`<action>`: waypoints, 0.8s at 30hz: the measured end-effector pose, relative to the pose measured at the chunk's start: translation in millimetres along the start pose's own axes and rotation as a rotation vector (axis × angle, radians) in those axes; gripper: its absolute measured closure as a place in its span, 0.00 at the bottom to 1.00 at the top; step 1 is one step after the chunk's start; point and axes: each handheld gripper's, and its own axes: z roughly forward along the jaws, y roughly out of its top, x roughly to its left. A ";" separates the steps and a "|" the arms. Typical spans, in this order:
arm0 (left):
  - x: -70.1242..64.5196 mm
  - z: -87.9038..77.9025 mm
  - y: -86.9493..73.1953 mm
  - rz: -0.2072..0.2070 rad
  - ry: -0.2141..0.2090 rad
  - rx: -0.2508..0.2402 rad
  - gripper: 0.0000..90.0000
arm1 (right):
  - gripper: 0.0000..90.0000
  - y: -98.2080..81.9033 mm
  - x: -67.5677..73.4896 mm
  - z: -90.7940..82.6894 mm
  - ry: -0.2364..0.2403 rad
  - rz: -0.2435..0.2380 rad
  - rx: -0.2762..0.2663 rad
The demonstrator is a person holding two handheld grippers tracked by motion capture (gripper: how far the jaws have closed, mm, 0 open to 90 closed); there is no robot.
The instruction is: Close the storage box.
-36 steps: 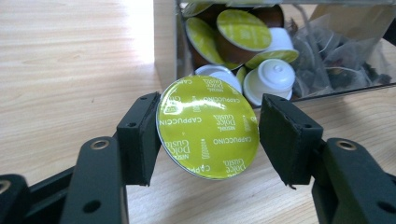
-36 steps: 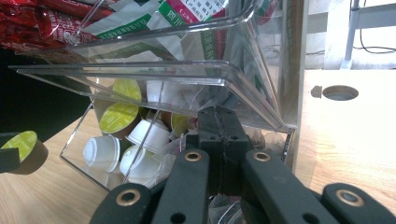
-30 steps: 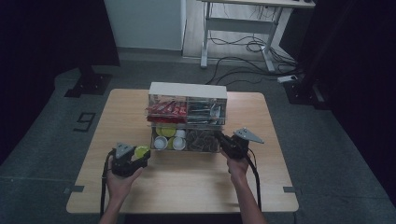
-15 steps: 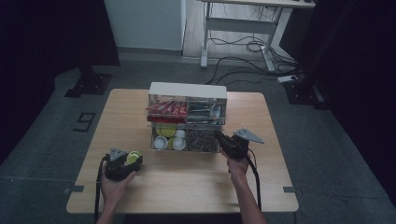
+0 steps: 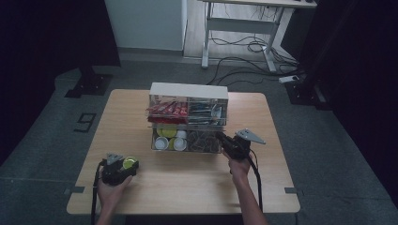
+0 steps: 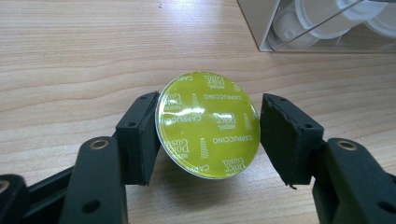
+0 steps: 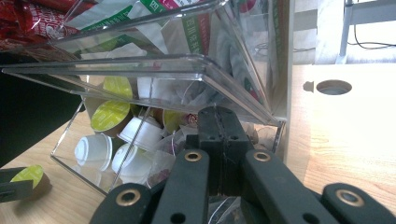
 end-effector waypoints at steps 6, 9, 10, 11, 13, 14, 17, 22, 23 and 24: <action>-2.7 1.8 -2.4 0.017 0.003 0.022 0.31 | 0.99 0.1 0.1 -0.2 -0.001 -0.004 0.002; -3.5 -7.5 0.1 0.012 -0.003 -0.009 0.28 | 0.99 0.0 0.4 -0.3 -0.003 -0.004 0.002; -3.5 -7.5 0.1 0.012 -0.003 -0.009 0.28 | 0.99 0.0 0.4 -0.3 -0.003 -0.004 0.002; -4.6 -13.8 1.8 0.014 -0.004 -0.031 0.27 | 0.99 0.0 0.7 -0.5 -0.004 -0.004 0.001; -6.0 -19.8 3.9 0.017 -0.010 -0.051 0.27 | 0.99 0.2 0.9 -0.8 -0.004 -0.005 0.001; -6.8 -22.4 5.0 0.019 -0.015 -0.059 0.26 | 0.99 0.3 1.0 -0.9 -0.004 -0.005 0.001; -9.9 -30.0 7.9 0.026 -0.027 -0.074 0.26 | 0.99 0.3 0.9 -0.9 -0.004 -0.006 0.000; -18.1 -39.9 12.1 0.040 -0.048 -0.097 0.26 | 0.99 0.0 0.9 -1.1 -0.004 -0.007 0.001; -19.8 -41.9 12.9 0.046 -0.052 -0.100 0.26 | 0.99 0.0 1.0 -1.1 -0.004 -0.008 0.002; -22.3 -44.5 13.9 0.053 -0.058 -0.105 0.26 | 0.99 -0.1 1.0 -1.2 -0.004 -0.008 0.002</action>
